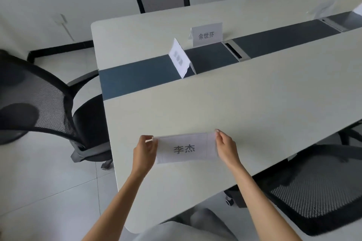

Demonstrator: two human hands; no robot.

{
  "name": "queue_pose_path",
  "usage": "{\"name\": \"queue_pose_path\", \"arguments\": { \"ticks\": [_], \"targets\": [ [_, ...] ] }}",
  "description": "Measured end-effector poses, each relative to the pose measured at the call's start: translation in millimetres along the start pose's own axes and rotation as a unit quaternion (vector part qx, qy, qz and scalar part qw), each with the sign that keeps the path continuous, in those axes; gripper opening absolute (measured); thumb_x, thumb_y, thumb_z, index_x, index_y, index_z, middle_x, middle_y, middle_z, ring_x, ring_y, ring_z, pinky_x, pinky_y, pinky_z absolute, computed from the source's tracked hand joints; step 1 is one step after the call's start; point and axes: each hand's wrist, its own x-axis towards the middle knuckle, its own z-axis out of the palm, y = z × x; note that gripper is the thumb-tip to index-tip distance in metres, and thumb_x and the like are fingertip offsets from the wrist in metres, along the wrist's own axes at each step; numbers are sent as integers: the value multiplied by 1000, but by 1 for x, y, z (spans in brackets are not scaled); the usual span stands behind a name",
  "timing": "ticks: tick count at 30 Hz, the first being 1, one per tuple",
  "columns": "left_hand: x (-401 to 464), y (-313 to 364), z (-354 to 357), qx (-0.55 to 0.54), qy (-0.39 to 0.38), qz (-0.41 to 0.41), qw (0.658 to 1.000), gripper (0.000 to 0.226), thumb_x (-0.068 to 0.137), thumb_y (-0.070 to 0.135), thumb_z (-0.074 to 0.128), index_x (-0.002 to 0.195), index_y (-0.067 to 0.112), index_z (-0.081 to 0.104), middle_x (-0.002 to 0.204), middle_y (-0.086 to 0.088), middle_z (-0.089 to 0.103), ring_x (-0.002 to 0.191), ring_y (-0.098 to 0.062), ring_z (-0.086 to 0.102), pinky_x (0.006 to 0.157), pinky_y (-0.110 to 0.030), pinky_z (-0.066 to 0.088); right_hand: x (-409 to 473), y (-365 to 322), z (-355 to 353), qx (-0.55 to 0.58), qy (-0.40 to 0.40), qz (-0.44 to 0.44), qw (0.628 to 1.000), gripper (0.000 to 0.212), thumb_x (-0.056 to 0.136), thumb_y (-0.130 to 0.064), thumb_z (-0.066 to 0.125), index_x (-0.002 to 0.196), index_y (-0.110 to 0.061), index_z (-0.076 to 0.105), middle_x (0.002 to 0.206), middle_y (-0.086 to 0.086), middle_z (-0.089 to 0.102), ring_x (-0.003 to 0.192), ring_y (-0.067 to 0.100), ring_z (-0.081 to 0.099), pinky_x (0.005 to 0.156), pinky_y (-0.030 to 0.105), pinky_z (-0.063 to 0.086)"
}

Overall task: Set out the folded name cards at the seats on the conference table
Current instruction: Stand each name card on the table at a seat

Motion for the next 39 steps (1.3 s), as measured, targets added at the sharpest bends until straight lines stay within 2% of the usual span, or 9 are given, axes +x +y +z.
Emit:
{"name": "queue_pose_path", "arguments": {
  "ticks": [9, 14, 17, 21, 24, 28, 32, 36, 39],
  "targets": [
    [29, 3, 18, -3, -8, -22, 1000, 27, 90, 14, 44, 116, 8, 40, 97, -6, 65, 89, -29, 58, 70, -33, 41, 85, -7, 9, -4, -98, -27, 995, 39, 97, -20, 31, 133, -7, 43, 143, 9, 44, 134, 20, 38, 99, 17, 26],
    [32, 3, 23, 2, 33, -41, 999, 23, 90, 11, 45, 113, 6, 43, 95, -5, 64, 92, -32, 61, 80, -42, 48, 114, -1, 6, -32, -164, -77, 983, 39, 96, -21, 38, 132, -9, 44, 119, 16, 61, 114, 27, 53, 82, 15, 34],
    [35, 2, 22, 18, 69, -29, 997, 26, 87, 12, 53, 112, 10, 50, 103, -6, 61, 94, -25, 61, 82, -36, 50, 123, 5, -2, -74, -189, -142, 969, 43, 90, -20, 52, 131, -10, 44, 84, 2, 52, 86, 20, 52, 72, 15, 34],
    [39, 3, 21, 40, 53, -20, 998, 27, 84, 17, 59, 109, 26, 58, 111, 4, 53, 103, -18, 56, 88, -34, 48, 135, 12, -2, -82, -205, -193, 956, 42, 84, -15, 61, 125, -13, 52, 110, -4, 53, 109, 14, 51, 92, 17, 35],
    [42, 5, 18, 40, 48, -9, 998, 20, 83, 17, 61, 99, 27, 65, 116, 8, 56, 111, -13, 52, 92, -29, 41, 143, 12, -2, -38, -227, -177, 957, 29, 81, -11, 65, 110, -12, 62, 117, -10, 55, 117, 9, 51, 92, -2, 28],
    [43, 16, 7, 69, 55, 41, 995, 20, 80, 19, 65, 99, 25, 68, 114, 19, 57, 106, 8, 51, 92, -14, 37, 150, -2, -17, -5, -251, -177, 952, 28, 81, -12, 64, 109, -17, 62, 112, -22, 57, 102, -23, 48, 97, 3, 31],
    [47, 41, 2, 51, 35, 66, 996, 29, 78, 21, 67, 88, 47, 61, 88, 42, 60, 92, 24, 52, 83, 0, 38, 161, -24, -43, 45, -234, -198, 951, 27, 83, -9, 62, 109, -17, 61, 108, -15, 59, 89, -26, 50, 82, -4, 35],
    [66, 78, 15, 41, 16, 106, 993, 22, 77, 21, 68, 94, 35, 67, 96, 24, 62, 90, 18, 56, 83, 0, 39, 183, -30, -75, 74, -196, -204, 956, 28, 84, -17, 60, 110, -28, 61, 106, -20, 62, 92, -21, 54, 86, 2, 39],
    [90, 109, 40, 48, -11, 141, 989, 22, 77, 22, 67, 99, 21, 69, 100, 13, 65, 93, -1, 61, 87, -12, 45, 202, -27, -103, 89, -151, -204, 963, 30, 86, -19, 58, 105, -42, 58, 102, -32, 63, 97, -17, 54, 85, 1, 40]
  ]
}}
